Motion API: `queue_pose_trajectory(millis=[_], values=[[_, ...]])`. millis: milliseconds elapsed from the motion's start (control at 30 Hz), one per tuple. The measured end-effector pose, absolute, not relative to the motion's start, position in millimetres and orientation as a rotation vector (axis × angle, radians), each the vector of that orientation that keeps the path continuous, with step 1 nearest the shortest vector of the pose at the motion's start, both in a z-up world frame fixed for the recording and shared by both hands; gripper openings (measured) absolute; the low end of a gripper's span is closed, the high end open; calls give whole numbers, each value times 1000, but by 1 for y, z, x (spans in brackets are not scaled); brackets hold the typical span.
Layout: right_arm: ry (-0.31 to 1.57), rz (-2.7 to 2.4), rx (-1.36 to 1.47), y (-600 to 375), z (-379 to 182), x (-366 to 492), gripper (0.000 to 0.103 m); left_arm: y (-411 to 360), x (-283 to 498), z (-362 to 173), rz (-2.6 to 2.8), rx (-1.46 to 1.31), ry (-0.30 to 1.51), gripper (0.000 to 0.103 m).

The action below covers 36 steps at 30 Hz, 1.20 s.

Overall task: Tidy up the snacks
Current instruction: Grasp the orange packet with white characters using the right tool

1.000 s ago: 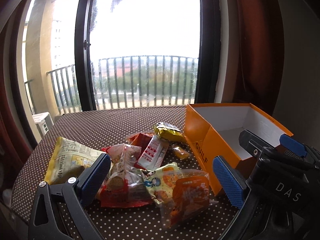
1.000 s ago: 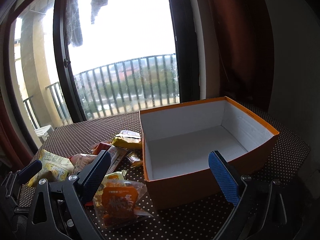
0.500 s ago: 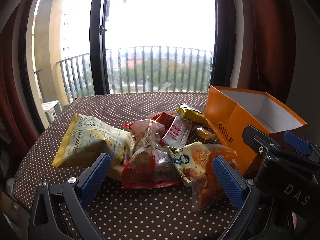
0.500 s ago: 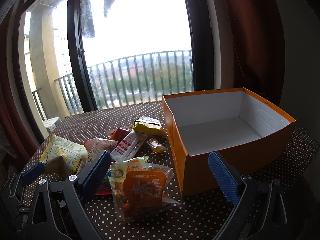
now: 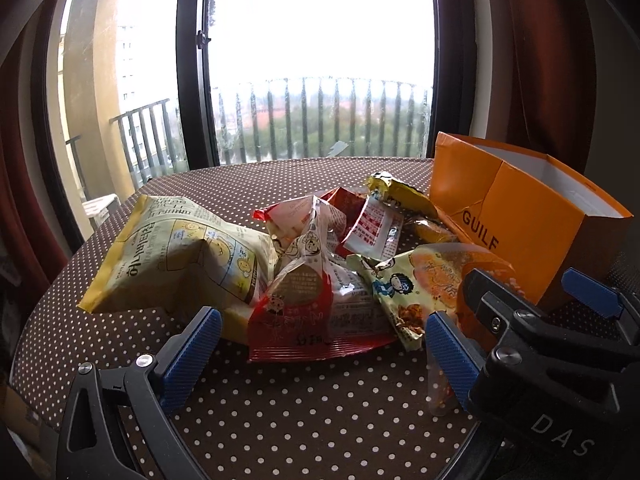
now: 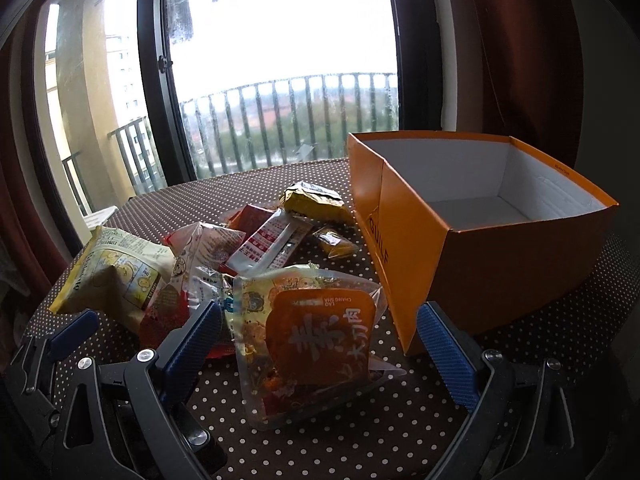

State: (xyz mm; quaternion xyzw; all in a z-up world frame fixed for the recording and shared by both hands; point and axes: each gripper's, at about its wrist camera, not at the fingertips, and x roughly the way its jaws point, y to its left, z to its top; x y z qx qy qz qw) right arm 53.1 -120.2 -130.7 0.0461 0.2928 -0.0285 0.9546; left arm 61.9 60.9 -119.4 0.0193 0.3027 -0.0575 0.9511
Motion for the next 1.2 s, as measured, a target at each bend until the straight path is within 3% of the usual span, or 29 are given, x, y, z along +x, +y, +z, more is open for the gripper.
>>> queue_pose_trajectory(millis=[433,500,700,900,1200], values=[[695,-61,127,-118,-169,81,98,57,78,-149,-137,64,688,101],[712,-43,161,-119,-173,85,79,54,77,-149,-135,88,679,101],[704,-16,140,-114,-172,83,60,52,79,-150,-125,89,679,101],[692,5,129,-111,-166,78,54,56,70,-144,-98,88,656,101],[607,25,111,-109,-135,74,53,57,72,-115,-86,88,587,102]])
